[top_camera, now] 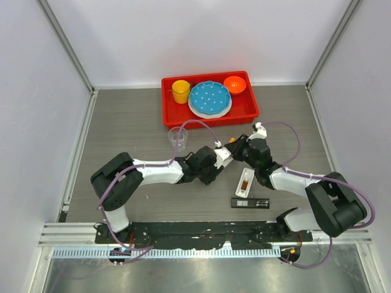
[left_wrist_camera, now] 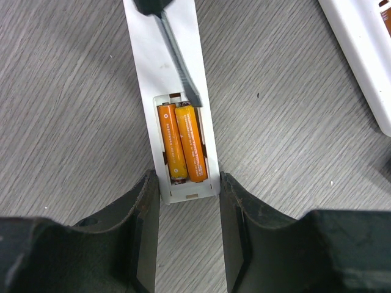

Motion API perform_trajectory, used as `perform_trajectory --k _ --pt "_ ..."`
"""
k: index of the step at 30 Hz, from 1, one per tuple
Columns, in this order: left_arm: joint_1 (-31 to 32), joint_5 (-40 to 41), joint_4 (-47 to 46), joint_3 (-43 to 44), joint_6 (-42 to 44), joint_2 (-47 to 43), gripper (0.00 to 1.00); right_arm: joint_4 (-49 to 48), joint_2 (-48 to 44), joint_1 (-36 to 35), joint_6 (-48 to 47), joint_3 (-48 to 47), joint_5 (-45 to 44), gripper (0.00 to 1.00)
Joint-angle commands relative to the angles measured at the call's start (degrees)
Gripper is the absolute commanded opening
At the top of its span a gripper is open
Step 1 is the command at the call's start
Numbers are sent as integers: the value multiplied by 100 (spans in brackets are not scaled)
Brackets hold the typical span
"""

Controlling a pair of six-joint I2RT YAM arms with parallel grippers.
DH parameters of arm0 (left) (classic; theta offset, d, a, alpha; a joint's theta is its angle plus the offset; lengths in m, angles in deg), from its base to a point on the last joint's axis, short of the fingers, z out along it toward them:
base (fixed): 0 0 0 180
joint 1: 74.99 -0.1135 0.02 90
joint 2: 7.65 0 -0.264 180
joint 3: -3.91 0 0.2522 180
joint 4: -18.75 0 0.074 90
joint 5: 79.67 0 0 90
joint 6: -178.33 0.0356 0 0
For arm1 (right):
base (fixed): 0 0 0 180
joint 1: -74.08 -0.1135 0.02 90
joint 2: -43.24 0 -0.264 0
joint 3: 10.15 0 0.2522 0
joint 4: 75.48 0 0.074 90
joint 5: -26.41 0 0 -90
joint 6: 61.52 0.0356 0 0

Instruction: Unload the batteries from the remote control

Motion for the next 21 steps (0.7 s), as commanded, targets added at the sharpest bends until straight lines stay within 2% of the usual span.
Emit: perform_trajectory --k 1,11,21 --pt "-15 -23 -124 57 51 -66 15 -613 -329 -27 124 -34 71 1" --pt "-15 -66 -124 74 60 -57 15 -744 189 -18 -69 -79 -281 1" --pt "-15 -75 -124 74 51 -66 15 -745 312 -27 -131 10 -325 1"
